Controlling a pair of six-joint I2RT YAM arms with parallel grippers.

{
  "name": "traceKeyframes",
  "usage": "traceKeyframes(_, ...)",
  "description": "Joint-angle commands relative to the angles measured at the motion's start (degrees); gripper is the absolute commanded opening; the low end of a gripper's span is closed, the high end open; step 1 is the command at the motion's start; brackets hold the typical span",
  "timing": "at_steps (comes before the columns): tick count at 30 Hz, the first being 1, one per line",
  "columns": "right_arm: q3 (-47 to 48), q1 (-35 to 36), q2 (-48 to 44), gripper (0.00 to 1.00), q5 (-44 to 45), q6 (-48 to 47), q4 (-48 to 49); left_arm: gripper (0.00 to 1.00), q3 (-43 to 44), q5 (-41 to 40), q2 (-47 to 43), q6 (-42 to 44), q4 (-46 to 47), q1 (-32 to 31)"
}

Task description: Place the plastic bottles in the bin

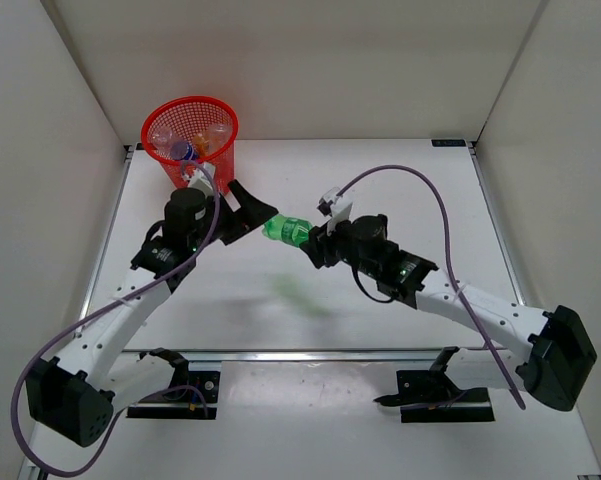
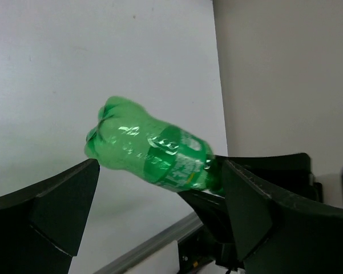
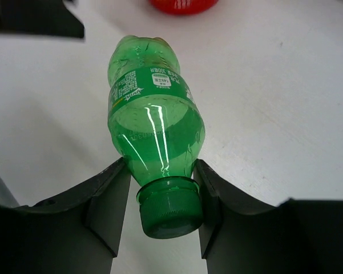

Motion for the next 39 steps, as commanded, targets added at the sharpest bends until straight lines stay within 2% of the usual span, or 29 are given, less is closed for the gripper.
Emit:
traceKeyframes(1,-1.8,4.0,-2.6,0.00,12.6,-0.5,16.9,0.99,-3.7,2.7,-0.4,-7.4,5.5,-1.2)
traceKeyframes(5,-4.7,5.6,-3.5,0.00,11.8,0.4,23.7,0.98,-5.2,-0.6,0.6,-9.8,7.5,-2.4)
traceKeyframes(11,-6.6,5.2,-1.6,0.00,6.1,2.5,29.2,0.98,-4.7,-0.9,2.6,-12.6,10.3,-3.3)
traceKeyframes(14,-8.6,7.5,-0.9,0.00,5.2,1.8,36.9,0.99,-4.1,-1.9,4.5,-13.3,10.6,-3.4)
traceKeyframes(18,-6.1,8.3,2.6,0.00,3.4,1.7,36.2,0.97,-5.8,-0.4,5.9,-14.6,14.0,-2.6)
traceKeyframes(19,-6.2,8.9,2.8,0.00,4.1,0.7,36.6,0.95,-5.3,-1.1,6.1,-14.2,12.7,-2.5)
traceKeyframes(20,-6.0,8.9,2.7,0.00,4.1,0.6,36.6,0.84,-5.0,-1.5,5.8,-14.0,12.1,-2.4)
traceKeyframes(22,-5.9,7.8,3.2,0.00,1.8,2.3,36.0,0.55,-5.1,-1.6,4.9,-12.1,12.9,-1.9)
traceKeyframes(24,-5.7,6.0,3.6,0.01,0.2,3.5,34.3,0.44,-5.3,-1.5,4.3,-11.7,12.8,-0.9)
traceKeyframes(27,-5.3,4.6,3.1,0.27,0.0,2.8,32.7,0.37,-4.4,-1.9,3.6,-10.3,11.5,0.1)
traceKeyframes(29,-5.0,4.3,2.4,0.62,-3.2,3.3,31.6,0.36,-3.2,-2.0,3.7,-8.9,10.0,1.4)
traceKeyframes(30,-4.7,4.5,2.4,0.69,-3.1,3.0,30.1,0.37,-1.9,-1.9,4.3,-8.1,10.0,2.1)
traceKeyframes(32,-4.5,4.4,0.3,1.00,-3.0,2.4,27.3,0.36,0.8,-1.9,5.6,-6.2,8.0,4.8)
traceKeyframes(35,-4.3,2.7,-2.5,0.99,-2.0,4.3,20.2,0.36,7.8,-7.0,8.5,-1.3,5.5,8.8)
traceKeyframes(37,-4.3,-0.1,-4.8,0.99,-1.8,5.1,15.3,0.37,14.7,-11.2,11.1,2.3,3.2,10.8)
traceKeyframes(39,-4.6,-4.6,-7.0,0.99,-2.4,6.3,7.9,0.40,24.6,-18.6,13.9,7.0,1.1,11.2)
